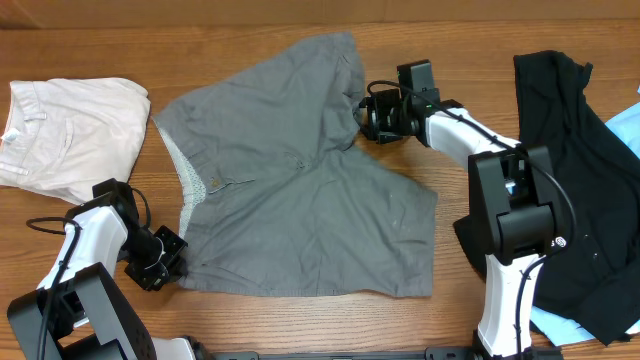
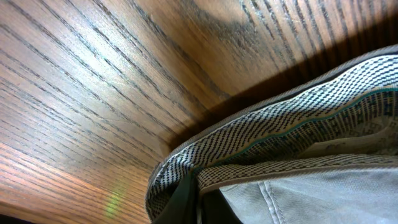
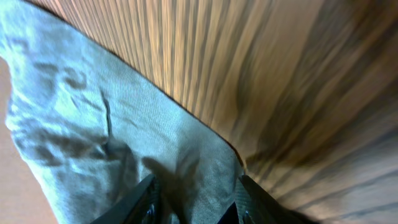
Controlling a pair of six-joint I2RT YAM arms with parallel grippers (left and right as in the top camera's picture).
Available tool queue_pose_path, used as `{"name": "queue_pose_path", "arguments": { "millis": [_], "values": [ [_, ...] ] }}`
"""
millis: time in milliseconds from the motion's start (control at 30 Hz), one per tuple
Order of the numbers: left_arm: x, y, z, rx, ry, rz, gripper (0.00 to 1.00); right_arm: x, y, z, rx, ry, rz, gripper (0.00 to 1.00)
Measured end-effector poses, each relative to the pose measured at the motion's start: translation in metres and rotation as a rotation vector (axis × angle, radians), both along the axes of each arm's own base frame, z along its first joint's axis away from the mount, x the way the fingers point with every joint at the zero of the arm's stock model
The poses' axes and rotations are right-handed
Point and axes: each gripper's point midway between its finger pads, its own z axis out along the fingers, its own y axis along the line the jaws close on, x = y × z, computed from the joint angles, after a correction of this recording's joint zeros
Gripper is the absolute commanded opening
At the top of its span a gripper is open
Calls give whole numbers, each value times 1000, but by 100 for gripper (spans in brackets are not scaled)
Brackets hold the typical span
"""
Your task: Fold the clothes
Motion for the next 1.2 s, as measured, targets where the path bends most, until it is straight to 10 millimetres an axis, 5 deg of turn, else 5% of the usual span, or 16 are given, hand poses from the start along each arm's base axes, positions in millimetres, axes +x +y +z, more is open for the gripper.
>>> {"name": "queue_pose_path", "arguments": {
  "millis": [100, 267, 633, 733, 867, 1000, 1200],
  "values": [
    [0, 0, 0, 0, 1, 0, 8, -3, 9, 0, 0, -1, 17, 40],
    [0, 0, 0, -1, 2, 0, 8, -7, 17, 0, -7, -5, 32, 4],
    [0, 0, 0, 0, 2, 0, 8, -2, 5, -4, -111, -94, 106, 4],
    [0, 0, 0, 0, 1, 0, 8, 6, -21, -7, -163, -127, 125, 4],
    [0, 0, 0, 0, 2, 0, 8, 15, -96, -11, -247, -127, 97, 4],
    [1, -1, 0, -5, -5, 1, 8, 16, -158, 7, -328, -139, 110, 4],
    [2, -3, 1, -20, -10, 1, 8, -19, -181, 39, -479, -68, 251, 16]
  ]
}}
